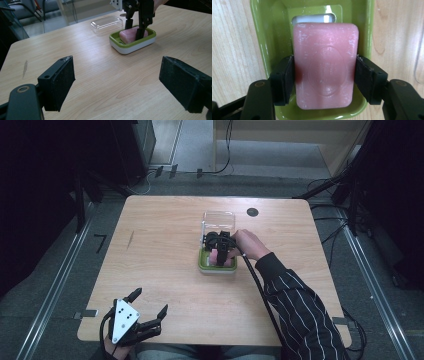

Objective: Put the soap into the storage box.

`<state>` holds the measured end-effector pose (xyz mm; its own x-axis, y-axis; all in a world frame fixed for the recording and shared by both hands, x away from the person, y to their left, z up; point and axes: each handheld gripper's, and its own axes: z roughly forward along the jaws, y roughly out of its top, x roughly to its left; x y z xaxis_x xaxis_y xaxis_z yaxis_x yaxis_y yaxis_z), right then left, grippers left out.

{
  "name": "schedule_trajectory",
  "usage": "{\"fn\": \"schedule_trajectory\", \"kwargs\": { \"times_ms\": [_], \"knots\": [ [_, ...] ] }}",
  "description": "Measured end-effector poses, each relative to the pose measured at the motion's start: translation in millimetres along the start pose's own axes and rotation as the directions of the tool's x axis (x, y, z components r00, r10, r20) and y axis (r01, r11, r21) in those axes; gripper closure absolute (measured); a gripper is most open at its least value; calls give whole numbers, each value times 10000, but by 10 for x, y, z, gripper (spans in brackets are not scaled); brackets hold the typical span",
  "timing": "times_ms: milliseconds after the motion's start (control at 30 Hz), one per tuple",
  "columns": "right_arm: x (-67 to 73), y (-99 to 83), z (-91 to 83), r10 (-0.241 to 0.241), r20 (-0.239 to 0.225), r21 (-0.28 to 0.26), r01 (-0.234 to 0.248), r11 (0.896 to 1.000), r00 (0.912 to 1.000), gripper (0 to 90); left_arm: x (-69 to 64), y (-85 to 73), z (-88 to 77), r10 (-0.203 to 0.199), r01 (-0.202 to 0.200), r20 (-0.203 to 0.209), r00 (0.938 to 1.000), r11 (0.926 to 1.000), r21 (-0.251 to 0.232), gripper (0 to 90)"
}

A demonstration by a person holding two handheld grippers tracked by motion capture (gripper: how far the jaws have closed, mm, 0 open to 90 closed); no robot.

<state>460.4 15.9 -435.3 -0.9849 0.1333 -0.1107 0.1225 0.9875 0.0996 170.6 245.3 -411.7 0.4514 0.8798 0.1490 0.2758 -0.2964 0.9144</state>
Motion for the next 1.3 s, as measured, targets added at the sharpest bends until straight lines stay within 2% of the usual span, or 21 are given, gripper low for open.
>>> {"fn": "schedule_trajectory", "kwargs": {
  "times_ms": [167,567,667,833,1100,1300],
  "knots": [
    [-1,-19,-85,71,108,-203,-69,9998,9999,352,-6,3,2,18,-18,18,10000,10000,-23,137],
    [50,-162,-265,1021,-22,-234,-1021,9945,9948,182,-12,20,41,108,-108,188,9998,9999,-32,137],
    [62,-200,-305,1165,45,-271,-1163,9928,9932,165,-12,20,40,93,-92,191,9998,9999,-51,137],
    [111,-346,-414,1618,34,-341,-1616,9863,9868,137,-19,22,37,81,-80,226,9997,9999,-69,137],
    [180,-551,-475,2062,87,-182,-2060,9784,9785,121,-23,24,34,86,-84,250,9996,9999,-75,137],
    [250,-734,-543,2512,168,-238,-2507,9678,9678,109,-24,26,41,97,-94,285,9995,9999,-98,137]
  ]
}}
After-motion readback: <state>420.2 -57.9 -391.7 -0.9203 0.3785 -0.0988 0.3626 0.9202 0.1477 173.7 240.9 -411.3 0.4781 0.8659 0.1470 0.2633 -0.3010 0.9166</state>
